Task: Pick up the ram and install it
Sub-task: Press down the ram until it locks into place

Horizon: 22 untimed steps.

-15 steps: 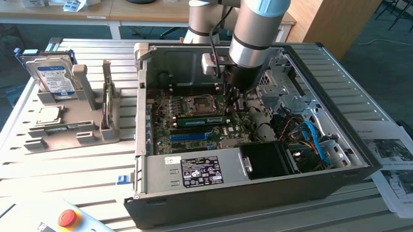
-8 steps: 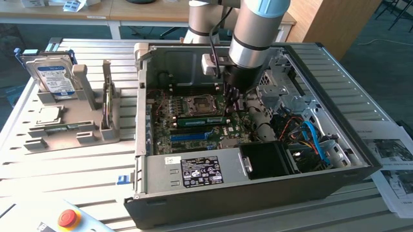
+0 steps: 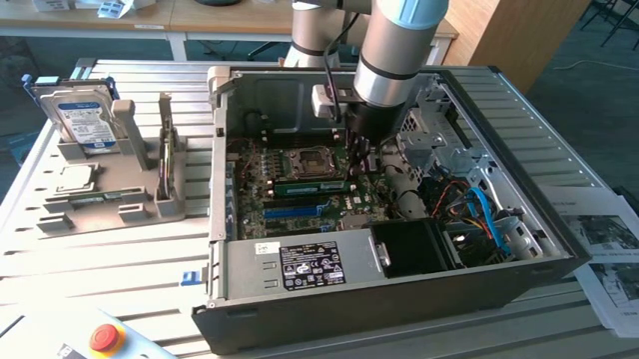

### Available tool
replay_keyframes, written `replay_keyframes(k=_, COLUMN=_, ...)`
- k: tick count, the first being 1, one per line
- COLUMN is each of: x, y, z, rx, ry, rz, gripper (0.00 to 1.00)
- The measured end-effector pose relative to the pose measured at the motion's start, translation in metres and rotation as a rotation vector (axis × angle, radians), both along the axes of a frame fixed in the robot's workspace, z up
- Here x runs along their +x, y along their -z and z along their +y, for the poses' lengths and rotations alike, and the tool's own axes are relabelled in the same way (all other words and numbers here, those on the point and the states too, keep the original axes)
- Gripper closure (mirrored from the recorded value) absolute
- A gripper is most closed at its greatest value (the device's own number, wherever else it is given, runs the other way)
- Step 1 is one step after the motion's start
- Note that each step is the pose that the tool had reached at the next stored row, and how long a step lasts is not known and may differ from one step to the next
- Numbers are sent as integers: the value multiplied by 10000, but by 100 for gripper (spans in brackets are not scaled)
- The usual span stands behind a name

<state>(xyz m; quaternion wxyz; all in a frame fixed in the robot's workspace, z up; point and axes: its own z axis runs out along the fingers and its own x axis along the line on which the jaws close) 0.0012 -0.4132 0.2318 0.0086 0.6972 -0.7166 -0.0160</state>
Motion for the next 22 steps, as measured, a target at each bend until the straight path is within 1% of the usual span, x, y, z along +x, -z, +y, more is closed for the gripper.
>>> replay_keyframes(k=3, x=-4, y=0, z=0, rx=0, ry=3, rz=-5, gripper=90)
replay_keyframes(k=7, x=-15, y=1, z=0, rx=2, ry=1, rz=-35, gripper=90)
replay_keyframes(k=12, x=-43, y=1, z=0, rx=1, ry=-10, rz=-105, gripper=90)
replay_keyframes(k=22, x=-27, y=1, z=2, rx=1, ry=-18, rz=-106, gripper=90)
